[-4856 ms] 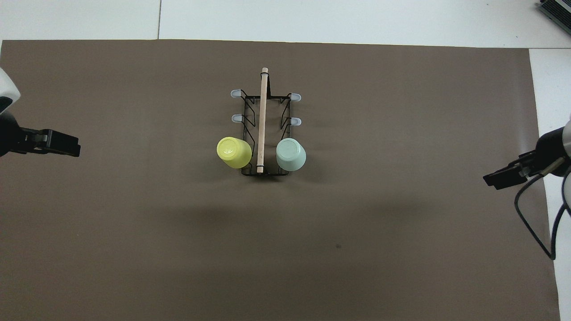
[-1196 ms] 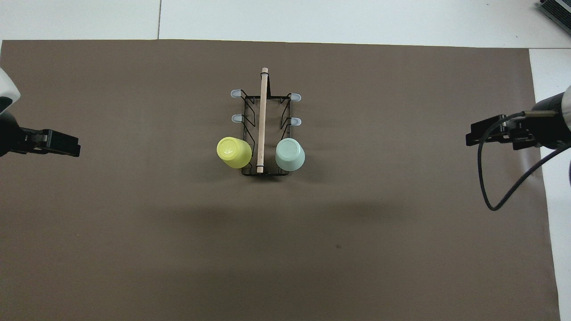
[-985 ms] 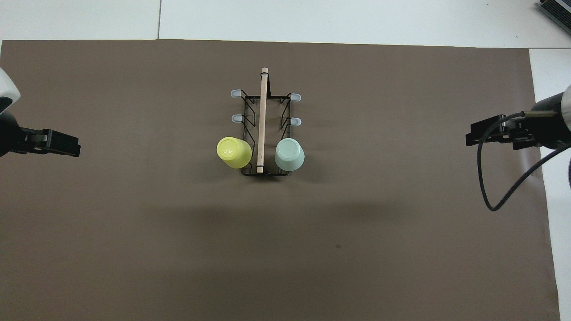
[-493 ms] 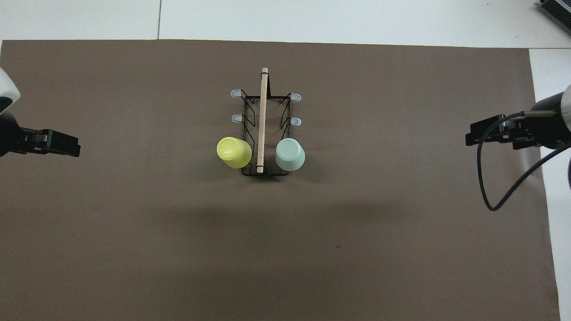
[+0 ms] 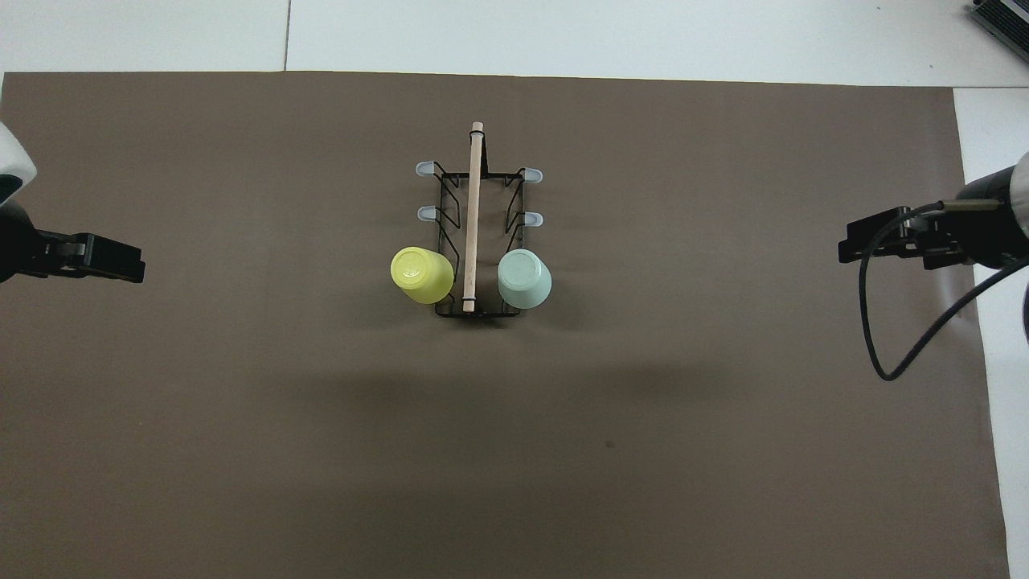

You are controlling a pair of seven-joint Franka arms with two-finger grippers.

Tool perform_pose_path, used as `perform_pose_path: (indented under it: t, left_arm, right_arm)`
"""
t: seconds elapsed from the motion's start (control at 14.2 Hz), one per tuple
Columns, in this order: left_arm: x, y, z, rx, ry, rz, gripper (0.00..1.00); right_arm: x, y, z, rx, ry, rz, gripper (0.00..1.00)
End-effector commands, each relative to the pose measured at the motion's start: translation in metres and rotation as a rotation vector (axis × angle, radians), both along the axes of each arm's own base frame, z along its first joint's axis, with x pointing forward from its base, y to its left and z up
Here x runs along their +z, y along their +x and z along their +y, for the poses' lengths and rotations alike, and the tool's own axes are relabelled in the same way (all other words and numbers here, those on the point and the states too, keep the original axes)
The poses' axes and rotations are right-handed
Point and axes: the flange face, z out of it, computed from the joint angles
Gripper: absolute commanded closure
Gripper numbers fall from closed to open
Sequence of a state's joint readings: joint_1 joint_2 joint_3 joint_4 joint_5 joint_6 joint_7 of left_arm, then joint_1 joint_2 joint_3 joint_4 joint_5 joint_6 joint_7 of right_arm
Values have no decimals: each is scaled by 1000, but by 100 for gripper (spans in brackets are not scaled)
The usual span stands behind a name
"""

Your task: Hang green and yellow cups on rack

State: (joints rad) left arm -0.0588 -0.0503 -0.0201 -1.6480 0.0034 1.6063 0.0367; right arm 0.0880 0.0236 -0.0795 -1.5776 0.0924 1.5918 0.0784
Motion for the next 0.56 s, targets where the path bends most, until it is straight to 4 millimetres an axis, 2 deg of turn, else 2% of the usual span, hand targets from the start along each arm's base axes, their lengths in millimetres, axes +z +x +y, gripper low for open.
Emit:
perform_pose_path:
  t: [0.0, 0.49]
  left_arm:
    - [1, -3, 2, -9, 11, 2, 0]
    - [1, -3, -1, -9, 11, -3, 0]
  right_arm:
    - [3, 2, 1, -6, -10, -3, 0]
    - [4, 3, 0, -5, -12, -7, 0]
